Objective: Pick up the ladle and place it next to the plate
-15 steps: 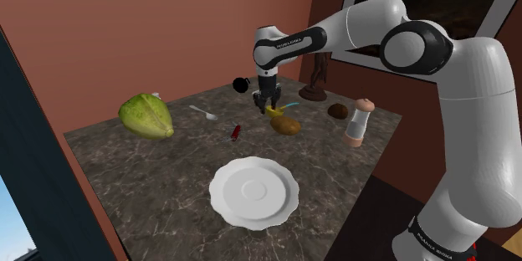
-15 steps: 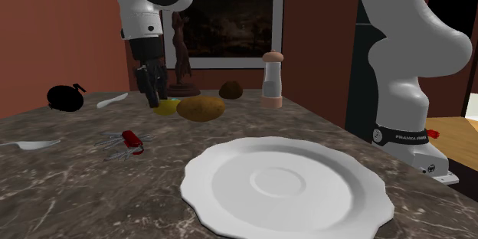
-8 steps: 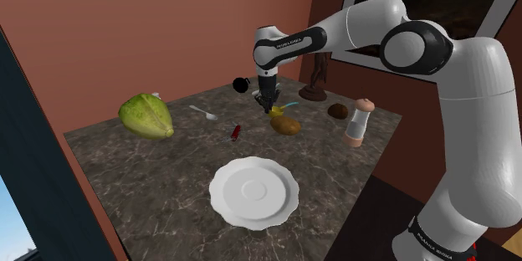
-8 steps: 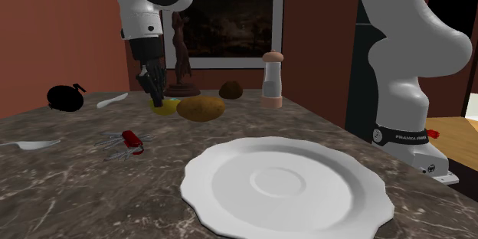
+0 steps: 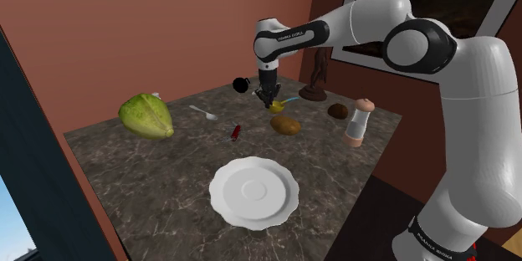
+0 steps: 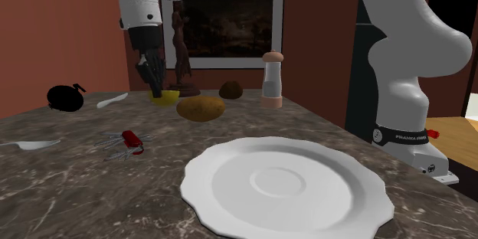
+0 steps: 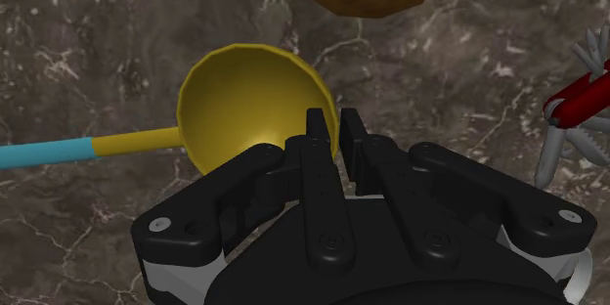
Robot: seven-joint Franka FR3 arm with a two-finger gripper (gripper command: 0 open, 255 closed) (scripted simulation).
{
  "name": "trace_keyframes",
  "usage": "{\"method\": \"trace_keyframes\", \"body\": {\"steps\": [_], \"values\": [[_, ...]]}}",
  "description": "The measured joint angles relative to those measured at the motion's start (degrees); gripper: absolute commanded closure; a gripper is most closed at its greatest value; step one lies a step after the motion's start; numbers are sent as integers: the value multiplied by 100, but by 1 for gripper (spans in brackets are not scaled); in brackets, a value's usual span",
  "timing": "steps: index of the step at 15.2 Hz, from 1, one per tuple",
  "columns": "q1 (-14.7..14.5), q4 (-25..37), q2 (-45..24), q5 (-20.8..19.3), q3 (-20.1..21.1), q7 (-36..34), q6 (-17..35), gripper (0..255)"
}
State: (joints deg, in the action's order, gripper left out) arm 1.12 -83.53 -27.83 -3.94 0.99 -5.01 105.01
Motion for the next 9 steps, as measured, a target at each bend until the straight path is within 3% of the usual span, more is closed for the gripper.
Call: {"method": "trace_keyframes", "body": {"steps": [9], "values": [[-8, 557, 91, 11, 3, 34, -647, 255]]}}
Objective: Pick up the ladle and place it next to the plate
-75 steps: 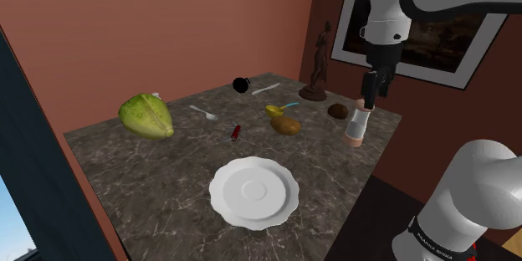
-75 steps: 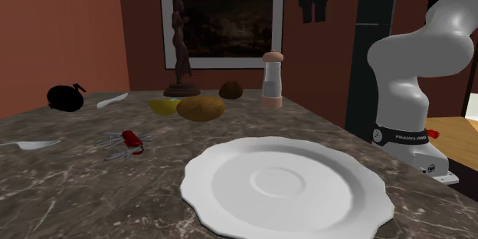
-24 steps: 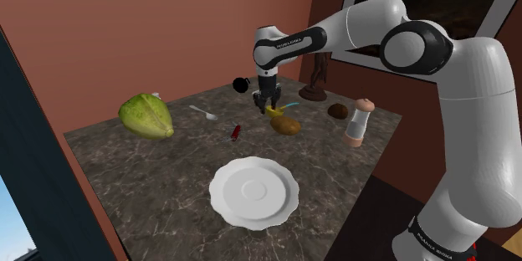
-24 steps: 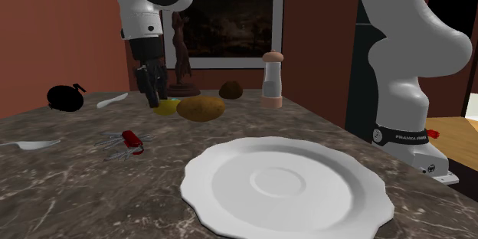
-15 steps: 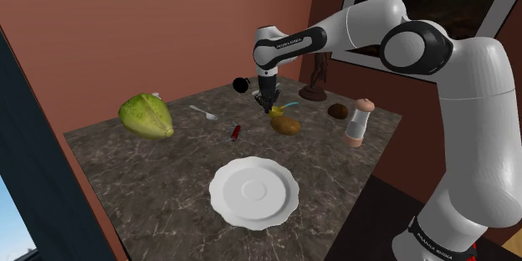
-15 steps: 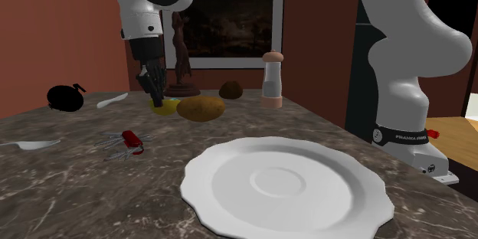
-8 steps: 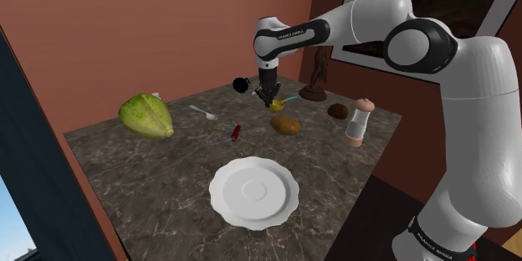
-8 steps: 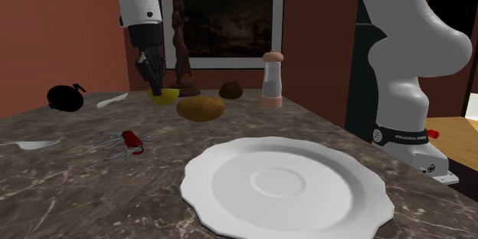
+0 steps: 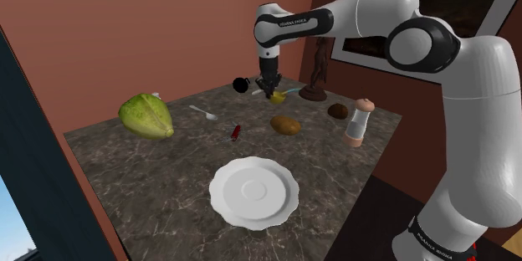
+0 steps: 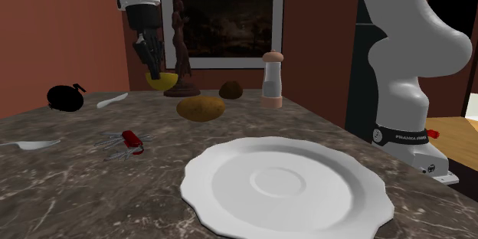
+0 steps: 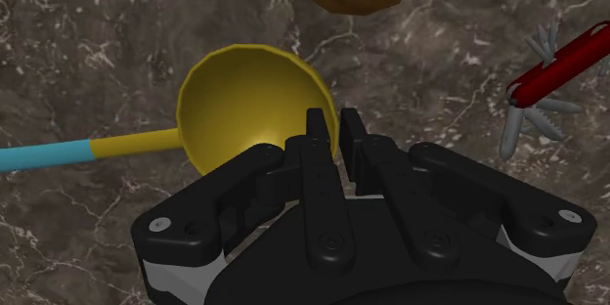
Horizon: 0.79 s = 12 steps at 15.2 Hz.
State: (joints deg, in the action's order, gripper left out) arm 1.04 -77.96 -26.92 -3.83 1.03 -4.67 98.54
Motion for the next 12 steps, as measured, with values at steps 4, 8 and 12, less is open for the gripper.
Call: {"method": "trace_keyframes", "body": {"steps": [4, 8, 12], "values": [[-11, 272, 28, 3, 3, 6, -299, 255], [-7, 568, 32, 5, 1, 33, -600, 255], [-170, 531, 117, 2, 67, -185, -660, 255]]}}
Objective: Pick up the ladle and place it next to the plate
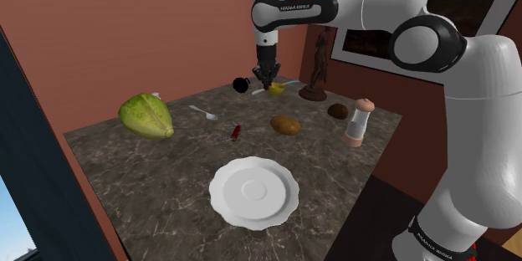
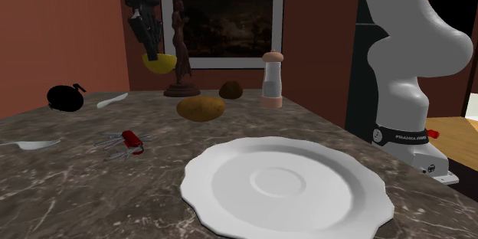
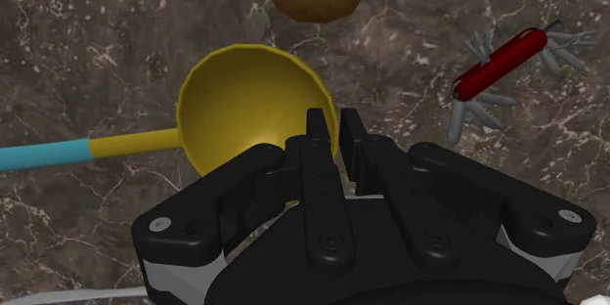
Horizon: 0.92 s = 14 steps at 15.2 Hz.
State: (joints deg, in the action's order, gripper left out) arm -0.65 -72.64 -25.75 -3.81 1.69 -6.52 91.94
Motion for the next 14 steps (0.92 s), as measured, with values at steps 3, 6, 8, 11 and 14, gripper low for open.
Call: {"method": "trace_keyframes", "body": {"steps": [3, 6, 8, 11, 14], "values": [[-244, -89, 91, -1, 103, -337, -22, 255], [-518, -4, 48, -7, 218, -714, -85, 255], [-678, -34, 74, -8, 286, -939, -90, 255], [-753, -214, 84, -8, 320, -1059, 73, 255], [-760, -439, 77, -11, 323, -1088, 304, 255]]}}
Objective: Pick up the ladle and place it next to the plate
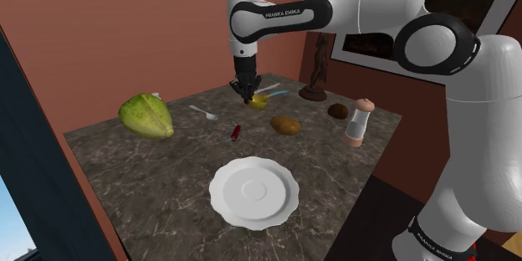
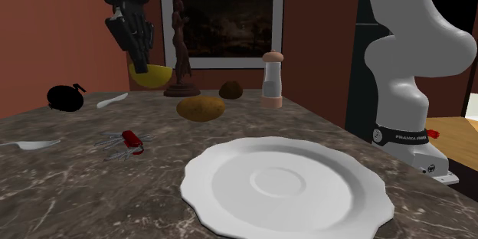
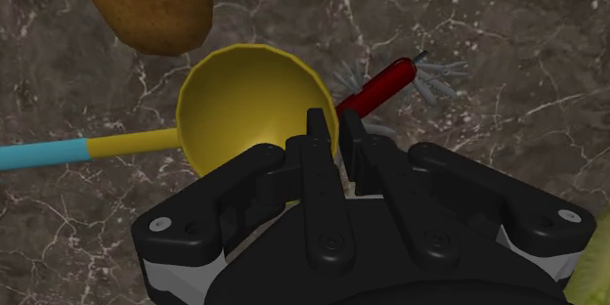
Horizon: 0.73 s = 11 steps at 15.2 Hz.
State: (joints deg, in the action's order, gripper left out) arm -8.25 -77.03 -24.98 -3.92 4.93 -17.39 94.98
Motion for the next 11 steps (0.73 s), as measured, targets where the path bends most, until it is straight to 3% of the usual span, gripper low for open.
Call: {"method": "trace_keyframes", "body": {"steps": [11], "values": [[11, -750, -65, -14, -5, -43, 813, 255]]}}
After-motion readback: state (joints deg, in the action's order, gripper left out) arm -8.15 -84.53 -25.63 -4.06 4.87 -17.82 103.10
